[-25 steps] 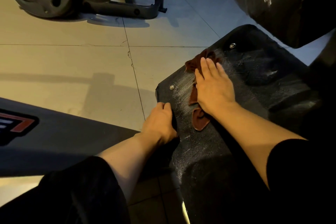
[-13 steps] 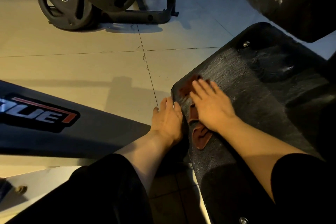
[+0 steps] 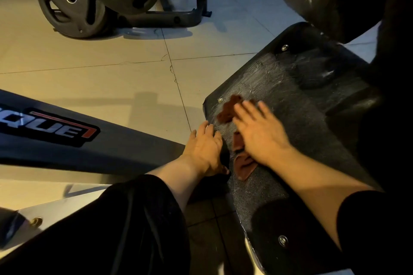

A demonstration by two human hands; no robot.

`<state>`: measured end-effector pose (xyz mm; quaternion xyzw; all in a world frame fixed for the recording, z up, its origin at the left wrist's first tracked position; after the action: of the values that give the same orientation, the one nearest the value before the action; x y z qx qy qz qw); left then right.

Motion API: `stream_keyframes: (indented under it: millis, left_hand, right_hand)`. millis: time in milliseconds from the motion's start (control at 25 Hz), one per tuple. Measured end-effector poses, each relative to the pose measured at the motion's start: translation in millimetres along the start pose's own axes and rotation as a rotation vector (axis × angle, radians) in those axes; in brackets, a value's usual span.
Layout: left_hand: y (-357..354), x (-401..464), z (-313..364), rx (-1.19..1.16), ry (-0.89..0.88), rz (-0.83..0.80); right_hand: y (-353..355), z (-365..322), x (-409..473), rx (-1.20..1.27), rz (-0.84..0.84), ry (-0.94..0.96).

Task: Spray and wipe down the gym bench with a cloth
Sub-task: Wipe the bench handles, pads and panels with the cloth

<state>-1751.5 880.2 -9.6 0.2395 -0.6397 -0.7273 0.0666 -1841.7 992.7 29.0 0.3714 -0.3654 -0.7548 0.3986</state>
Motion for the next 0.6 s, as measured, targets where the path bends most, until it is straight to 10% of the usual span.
stream_keyframes:
  millis: [160,440,600]
  left_hand:
    - [3.0,-15.9,2.1,0.004,-0.043,-0.017]
    - [-10.0,-44.1,19.8,-0.006,-0.05,-0.02]
    - [-11.4,-57.6,47.1,-0.117,-0.051,-0.013]
  right_hand:
    - [10.4,35.0,-28.8,0.017,-0.041,-0.278]
    - [-12.3,-69.6,-54.3,0.038,-0.076,0.11]
    - [-3.2,-6.9,-86.1,-0.018,0.02,-0.152]
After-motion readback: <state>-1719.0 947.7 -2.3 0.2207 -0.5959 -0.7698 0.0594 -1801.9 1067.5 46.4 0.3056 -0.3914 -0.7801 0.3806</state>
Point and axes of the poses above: each hand's wrist, its own x-axis towards the middle knuckle, its own y-axis out of the back of the hand, z = x × y, the point moved 1 cm from there along x, towards the middle knuckle, and after that the axes turned 13 degrees about y, right-handed, at the moved point
